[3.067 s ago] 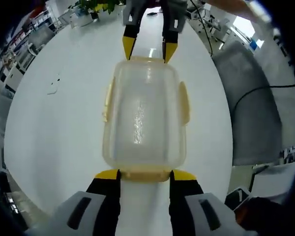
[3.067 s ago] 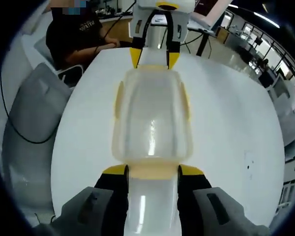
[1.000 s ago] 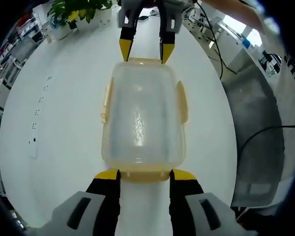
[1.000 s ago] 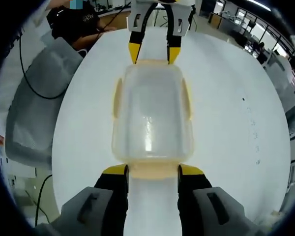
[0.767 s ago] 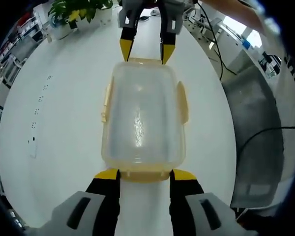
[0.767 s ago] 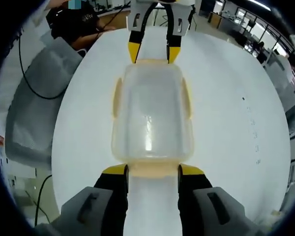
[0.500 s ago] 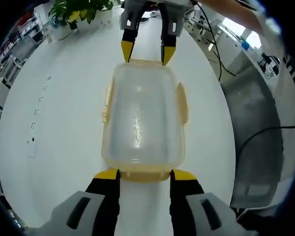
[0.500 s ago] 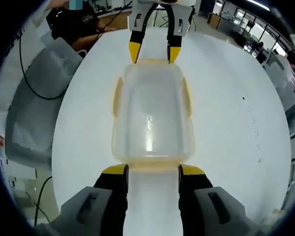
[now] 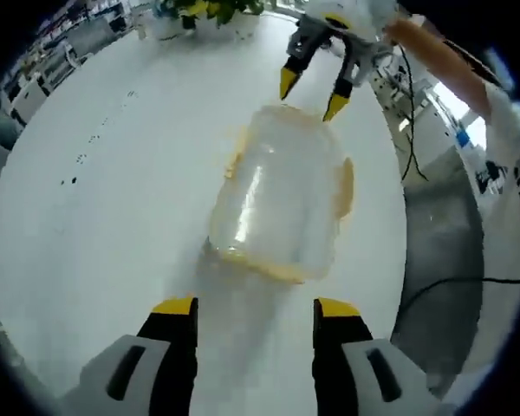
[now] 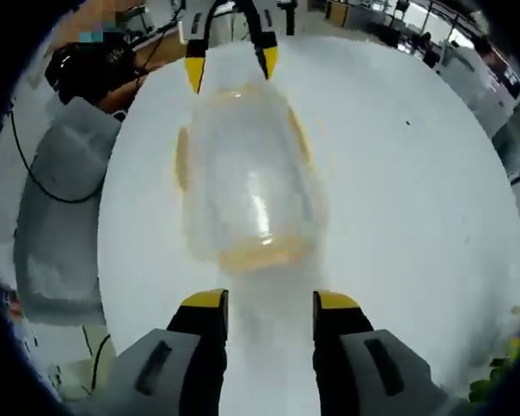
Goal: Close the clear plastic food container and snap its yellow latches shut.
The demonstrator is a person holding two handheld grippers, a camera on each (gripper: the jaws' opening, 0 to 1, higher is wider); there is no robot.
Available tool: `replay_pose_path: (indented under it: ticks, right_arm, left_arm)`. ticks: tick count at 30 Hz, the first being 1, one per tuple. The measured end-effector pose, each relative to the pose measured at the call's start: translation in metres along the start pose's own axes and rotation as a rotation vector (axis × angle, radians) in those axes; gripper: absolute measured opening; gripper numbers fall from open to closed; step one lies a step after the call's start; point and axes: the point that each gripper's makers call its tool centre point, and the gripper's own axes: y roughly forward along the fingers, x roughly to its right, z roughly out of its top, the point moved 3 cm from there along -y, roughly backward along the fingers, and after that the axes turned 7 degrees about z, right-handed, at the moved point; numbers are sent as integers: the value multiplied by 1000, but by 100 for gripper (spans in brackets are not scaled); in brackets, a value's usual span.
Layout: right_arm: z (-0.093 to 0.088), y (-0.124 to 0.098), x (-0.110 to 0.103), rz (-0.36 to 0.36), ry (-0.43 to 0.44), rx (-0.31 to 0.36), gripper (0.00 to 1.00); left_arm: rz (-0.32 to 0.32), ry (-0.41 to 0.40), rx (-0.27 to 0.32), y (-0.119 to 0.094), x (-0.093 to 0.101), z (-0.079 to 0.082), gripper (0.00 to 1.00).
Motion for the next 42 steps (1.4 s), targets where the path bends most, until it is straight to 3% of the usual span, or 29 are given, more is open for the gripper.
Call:
replay_pose_path:
  ticks: [1, 2, 3, 4, 5, 8, 11, 13, 16, 19, 23, 26, 29, 37, 42]
  right_arm:
    - [-2, -2, 2, -3, 79, 13, 28]
    - [-2, -5, 3, 3, 129, 40, 27]
    - [-1, -6, 4, 3, 150, 63, 28]
    - [-2, -10, 5, -4, 229, 81, 28]
    - [-1, -12, 5, -3, 261, 101, 28]
    - [4, -18, 6, 4, 435, 192, 30]
    - [12, -23, 4, 17, 498, 262, 32]
    - [22, -25, -1, 43, 546, 322, 32]
    - [35, -25, -10, 119, 640, 401, 34]
    - [38, -18, -17, 179, 728, 403, 35]
    - [34, -7, -20, 165, 732, 345, 30]
    - [39, -2, -24, 210, 745, 342, 30]
    - [42, 2, -19, 198, 737, 334, 29]
    - [38, 14, -7, 161, 753, 290, 26]
    - [39, 13, -7, 167, 761, 285, 27]
  left_arm:
    - [-20, -102, -4, -4, 1, -1, 53]
    - [-52, -263, 35, -8, 1, 5, 53]
    - [-59, -363, 73, -10, -1, 11, 52]
    - [-89, -479, 135, -15, -4, 19, 50]
    - [-116, -528, 171, -17, -3, 22, 48]
    - [-144, -648, 182, -18, -2, 22, 52]
    - [-122, -781, 134, -8, 3, 13, 54]
    - [-141, -838, 121, -3, 10, 12, 53]
    - [-175, -935, 175, 2, 15, 23, 53]
    - [-181, -942, 168, 6, 17, 27, 52]
    - [-177, -953, 146, 11, 28, 28, 51]
    - [-171, -947, 132, 13, 33, 27, 50]
    - [-159, -948, 124, 16, 36, 25, 45]
    - [-123, -943, 91, 22, 24, 22, 38]
    - [-70, -919, 57, 29, 14, 16, 26]
